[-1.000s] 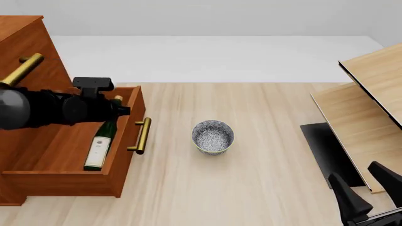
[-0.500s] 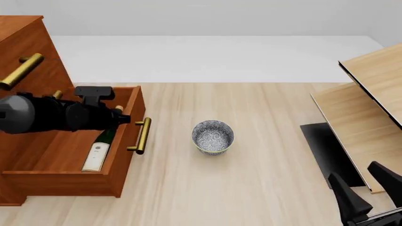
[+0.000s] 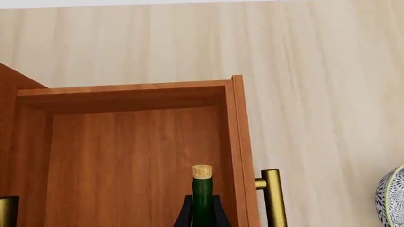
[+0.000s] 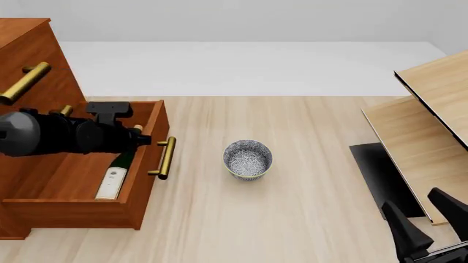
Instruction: Put the wine bottle in the bottom drawer of the cabinet.
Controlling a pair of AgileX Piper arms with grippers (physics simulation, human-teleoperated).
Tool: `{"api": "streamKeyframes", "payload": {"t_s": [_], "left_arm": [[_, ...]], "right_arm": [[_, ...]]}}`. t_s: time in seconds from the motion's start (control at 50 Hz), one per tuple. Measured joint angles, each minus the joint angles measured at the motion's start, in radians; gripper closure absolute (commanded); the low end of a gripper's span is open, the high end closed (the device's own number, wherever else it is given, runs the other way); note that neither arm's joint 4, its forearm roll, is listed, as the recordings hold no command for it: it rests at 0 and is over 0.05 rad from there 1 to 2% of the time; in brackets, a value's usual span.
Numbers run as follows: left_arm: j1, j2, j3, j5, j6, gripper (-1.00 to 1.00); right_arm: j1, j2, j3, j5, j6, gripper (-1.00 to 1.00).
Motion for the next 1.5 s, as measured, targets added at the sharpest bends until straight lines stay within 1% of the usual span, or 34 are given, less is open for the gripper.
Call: {"api": "streamKeyframes", "payload": {"t_s": [0.24, 0.26, 0.44, 0.78, 1.1, 1.5], "left_arm": [[0.007, -0.004, 0.007, -0.003, 0.007, 1.0], [0.007, -0.004, 0.008, -0.003, 0.008, -1.0], [0.037, -0.009, 0.01, 0.001, -0.004, -1.0], [0.042, -0.02, 0.014, 0.011, 0.003, -1.0], [0.037, -0.066, 0.005, 0.053, 0.036, -1.0], [0.044, -0.162, -0.028, 0.13, 0.077, -1.0]], "right_arm": [[0.001, -0.001, 0.0, 0.001, 0.0, -1.0], [0.001, -0.001, 0.0, 0.001, 0.0, -1.0], [0.002, 0.001, 0.0, 0.0, 0.0, -1.0], [0.003, 0.002, 0.0, 0.0, 0.0, -1.0], [0.005, 0.009, 0.0, -0.008, -0.001, -1.0], [0.009, 0.028, 0.0, -0.031, 0.0, -1.0]]}}
